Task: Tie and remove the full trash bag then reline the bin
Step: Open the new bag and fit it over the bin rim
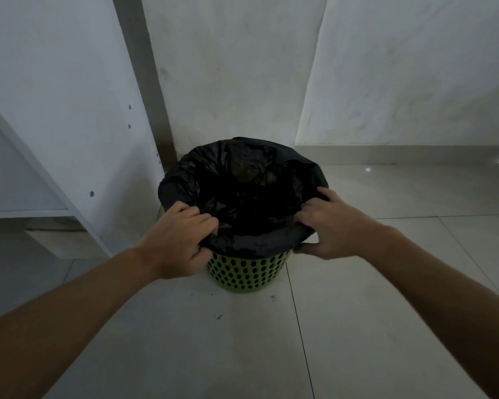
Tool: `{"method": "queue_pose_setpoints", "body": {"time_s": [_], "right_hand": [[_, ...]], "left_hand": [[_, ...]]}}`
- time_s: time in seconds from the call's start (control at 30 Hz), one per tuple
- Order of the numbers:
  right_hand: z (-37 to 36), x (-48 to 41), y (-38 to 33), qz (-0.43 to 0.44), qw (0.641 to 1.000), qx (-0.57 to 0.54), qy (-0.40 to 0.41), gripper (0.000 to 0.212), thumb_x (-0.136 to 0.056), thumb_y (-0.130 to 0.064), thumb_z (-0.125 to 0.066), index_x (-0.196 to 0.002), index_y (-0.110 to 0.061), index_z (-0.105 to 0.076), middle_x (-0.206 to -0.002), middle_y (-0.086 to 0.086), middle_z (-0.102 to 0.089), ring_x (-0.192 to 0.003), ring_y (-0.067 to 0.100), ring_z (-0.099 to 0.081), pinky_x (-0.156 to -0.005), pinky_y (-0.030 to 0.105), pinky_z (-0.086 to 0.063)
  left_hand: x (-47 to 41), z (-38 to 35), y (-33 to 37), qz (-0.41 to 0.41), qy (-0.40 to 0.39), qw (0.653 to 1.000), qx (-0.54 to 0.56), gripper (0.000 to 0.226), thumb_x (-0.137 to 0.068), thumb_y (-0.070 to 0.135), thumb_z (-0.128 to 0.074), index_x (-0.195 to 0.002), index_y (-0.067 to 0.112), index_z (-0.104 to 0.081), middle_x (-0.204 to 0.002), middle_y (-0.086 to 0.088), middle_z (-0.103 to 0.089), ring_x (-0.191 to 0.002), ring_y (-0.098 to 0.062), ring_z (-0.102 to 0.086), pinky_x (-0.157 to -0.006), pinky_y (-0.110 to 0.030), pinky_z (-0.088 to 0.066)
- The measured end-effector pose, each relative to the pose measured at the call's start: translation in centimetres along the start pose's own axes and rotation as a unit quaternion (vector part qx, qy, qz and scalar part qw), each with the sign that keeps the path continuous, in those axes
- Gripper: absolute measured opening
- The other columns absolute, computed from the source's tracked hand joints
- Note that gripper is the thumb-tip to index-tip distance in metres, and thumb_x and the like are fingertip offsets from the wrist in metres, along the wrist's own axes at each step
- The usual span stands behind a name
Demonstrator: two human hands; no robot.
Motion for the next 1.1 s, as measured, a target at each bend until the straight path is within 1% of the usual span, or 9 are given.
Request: {"method": "queue_pose_setpoints", "body": {"time_s": [0.13, 0.23, 0.33, 0.47, 0.6, 0.7, 0.87, 1.03, 1.1], "right_hand": [[-0.1, -0.7, -0.4, 0.045, 0.996, 0.079, -0.014, 0.029, -0.089, -0.048, -0.054, -0.102, -0.024, -0.063, -0.093, -0.004, -0.071, -0.095, 0.021, -0.065, -0.099, 0.036, -0.041], [0.1, -1.2, -2.2, 0.054, 0.997, 0.054, -0.008, 0.024, -0.093, -0.044, -0.055, -0.102, -0.023, -0.062, -0.097, -0.003, -0.071, -0.096, 0.022, -0.064, -0.088, 0.033, -0.043], [1.1, -1.2, -2.8, 0.044, 0.994, -0.087, -0.043, 0.026, -0.086, -0.041, -0.061, -0.105, -0.024, -0.065, -0.099, -0.004, -0.068, -0.097, 0.019, -0.062, -0.087, 0.033, -0.047], [3.6, -3.0, -0.6, -0.036, 0.918, -0.377, -0.118, 0.055, -0.072, -0.034, -0.044, -0.123, -0.032, -0.063, -0.119, -0.013, -0.063, -0.112, 0.007, -0.055, -0.093, 0.023, -0.043], [3.8, -7.6, 1.8, 0.012, 0.999, -0.032, -0.01, 0.052, -0.084, -0.026, -0.046, -0.135, -0.022, -0.053, -0.138, 0.001, -0.054, -0.132, 0.022, -0.044, -0.112, 0.04, -0.033], [1.2, -9.9, 4.3, 0.031, 0.967, 0.211, -0.142, 0.043, -0.093, -0.034, -0.044, -0.133, -0.022, -0.054, -0.144, -0.002, -0.051, -0.141, 0.021, -0.034, -0.12, 0.04, -0.017], [0.3, -12.8, 5.8, 0.119, 0.966, 0.229, -0.028, 0.037, -0.092, -0.033, -0.046, -0.124, -0.018, -0.057, -0.126, 0.005, -0.059, -0.122, 0.028, -0.051, -0.118, 0.04, -0.023], [-2.3, -14.5, 5.7, 0.12, 0.943, 0.285, -0.122, 0.032, -0.097, -0.035, -0.047, -0.124, -0.022, -0.057, -0.128, 0.002, -0.06, -0.12, 0.024, -0.052, -0.099, 0.038, -0.034], [-2.9, -15.0, 5.2, 0.106, 0.949, 0.28, -0.1, 0.031, -0.098, -0.032, -0.046, -0.126, -0.021, -0.056, -0.127, 0.003, -0.061, -0.118, 0.025, -0.055, -0.095, 0.04, -0.035]], "left_hand": [[0.0, 0.6, 0.0, -0.041, -0.035, 0.997, 0.05, 0.046, -0.089, 0.053, -0.043, -0.124, 0.026, -0.052, -0.121, 0.007, -0.058, -0.108, -0.016, -0.052, -0.1, -0.043, -0.037], [-1.4, 0.5, 2.7, -0.056, -0.055, 0.995, 0.056, 0.071, -0.094, 0.068, -0.033, -0.152, 0.029, -0.029, -0.15, 0.007, -0.044, -0.133, -0.01, -0.042, -0.112, -0.038, -0.03], [-3.1, 0.0, 4.3, -0.025, -0.124, 0.991, 0.045, 0.061, -0.093, 0.071, -0.015, -0.117, 0.035, -0.057, -0.105, 0.005, -0.068, -0.097, -0.019, -0.064, -0.079, -0.035, -0.047], [-3.7, -0.3, 3.8, 0.011, -0.181, 0.98, 0.083, 0.064, -0.086, 0.079, -0.007, -0.064, 0.031, -0.042, -0.06, 0.007, -0.049, -0.057, -0.013, -0.049, -0.058, -0.032, -0.033], [-4.6, -0.3, 3.0, 0.104, -0.261, 0.939, 0.198, 0.075, -0.084, 0.083, -0.012, -0.054, 0.018, -0.035, -0.047, 0.007, -0.039, -0.039, -0.007, -0.038, -0.055, -0.03, -0.034], [-5.6, -0.7, 2.5, 0.152, -0.319, 0.908, 0.224, 0.068, -0.09, 0.075, -0.027, -0.051, 0.021, -0.036, -0.053, 0.005, -0.045, -0.047, -0.009, -0.045, -0.058, -0.03, -0.038], [-6.6, -1.7, 2.4, 0.152, -0.406, 0.873, 0.223, 0.046, -0.097, 0.054, -0.041, -0.083, 0.02, -0.069, -0.098, 0.002, -0.069, -0.096, -0.017, -0.062, -0.094, -0.035, -0.048], [-7.7, -1.7, 1.9, 0.163, -0.44, 0.859, 0.205, 0.036, -0.097, 0.051, -0.048, -0.068, 0.032, -0.06, -0.082, 0.016, -0.057, -0.082, -0.007, -0.055, -0.071, -0.019, -0.041], [-8.4, -1.5, 1.1, 0.145, -0.426, 0.88, 0.151, 0.025, -0.093, 0.055, -0.052, -0.089, 0.035, -0.067, -0.101, 0.01, -0.063, -0.094, -0.01, -0.058, -0.081, -0.026, -0.048]]}}
Point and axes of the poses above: each hand's wrist, its own x-axis away from the middle knuckle, its own z-axis out of the back of the hand, y = z × x, the point moved 3 cm from there along -x, towards the middle knuckle
